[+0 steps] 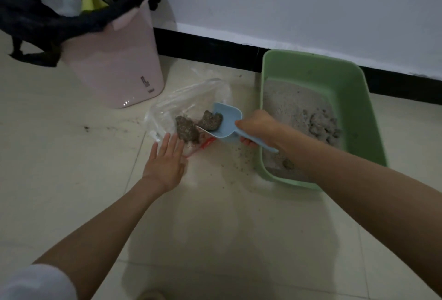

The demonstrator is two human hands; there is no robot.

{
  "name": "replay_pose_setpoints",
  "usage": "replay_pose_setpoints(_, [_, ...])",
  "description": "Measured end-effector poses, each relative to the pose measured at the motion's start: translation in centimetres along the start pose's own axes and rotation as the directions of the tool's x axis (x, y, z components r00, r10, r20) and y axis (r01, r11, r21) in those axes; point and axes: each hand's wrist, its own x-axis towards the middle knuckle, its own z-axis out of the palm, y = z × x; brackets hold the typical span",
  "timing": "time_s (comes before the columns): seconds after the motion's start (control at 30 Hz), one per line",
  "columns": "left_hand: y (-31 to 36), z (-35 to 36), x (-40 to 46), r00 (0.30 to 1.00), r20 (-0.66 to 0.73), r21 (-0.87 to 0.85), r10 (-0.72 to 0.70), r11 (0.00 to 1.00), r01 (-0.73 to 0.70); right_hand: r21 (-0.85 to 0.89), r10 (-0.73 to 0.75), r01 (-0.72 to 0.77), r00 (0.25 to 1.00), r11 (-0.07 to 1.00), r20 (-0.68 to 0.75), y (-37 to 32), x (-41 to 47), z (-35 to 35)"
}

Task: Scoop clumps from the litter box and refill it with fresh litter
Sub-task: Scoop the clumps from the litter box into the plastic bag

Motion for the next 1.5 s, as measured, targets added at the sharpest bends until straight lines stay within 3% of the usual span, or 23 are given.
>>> replay_pose_setpoints(0.2, [-0.6, 0.2, 0.0, 1.0, 0.005, -0.059, -0.01, 0.998, 0.01, -0.394, -0.106, 0.065, 0.991, 0.917, -0.083, -2.0, 0.6, -0.1])
replay_pose_setpoints(0.3, [-0.2, 0.1, 0.0, 1.0, -0.011, -0.153, -0.025, 0.988, 0.023, -0.468, -0.139, 0.09, 0.988, 0.879, -0.071, -2.1, -0.3, -2.2])
replay_pose_setpoints(0.4, [1.3, -0.6, 0.3, 0.998, -0.061, -0.204, 0.01, 0.979, -0.022, -0.325, -0.135, 0.11, 0.989, 0.939, -0.056, -1.1, -2.0, -5.4])
replay_pose_setpoints(0.53, [4.7, -2.5, 1.0, 0.978, -0.15, -0.251, 0.148, 0.951, -0.182, -0.117, -0.091, 0.074, 0.985, 0.99, -0.146, 1.7, -4.7, -9.9])
replay_pose_setpoints(0.67, [9.6, -4.3, 2.1, 0.955, -0.119, -0.211, 0.27, 0.933, -0.29, 0.069, 0.04, -0.023, 0.968, 0.997, -0.249, 6.5, -6.5, -13.3])
replay_pose_setpoints(0.87, [15.3, -5.9, 4.0, 0.961, -0.079, -0.134, 0.264, 0.953, -0.273, 0.183, 0.193, -0.158, 0.961, 0.97, -0.195, 14.1, -5.4, -14.0])
replay_pose_setpoints(1.03, [16.2, -6.2, 5.3, 0.974, -0.098, -0.094, 0.203, 0.973, -0.212, 0.235, 0.133, -0.091, 0.976, 0.968, -0.17, 14.8, -2.6, -12.9])
replay_pose_setpoints(1.23, [17.1, -5.5, 5.9, 0.984, -0.118, -0.21, 0.132, 0.965, -0.154, -0.151, -0.065, 0.034, 0.976, 0.988, -0.206, 11.9, 3.2, -13.2])
replay_pose_setpoints(1.5, [17.1, -4.7, 6.3, 0.978, -0.166, -0.305, 0.127, 0.936, -0.174, -0.541, -0.24, 0.077, 0.941, 0.837, -0.238, 7.7, 7.8, -14.0])
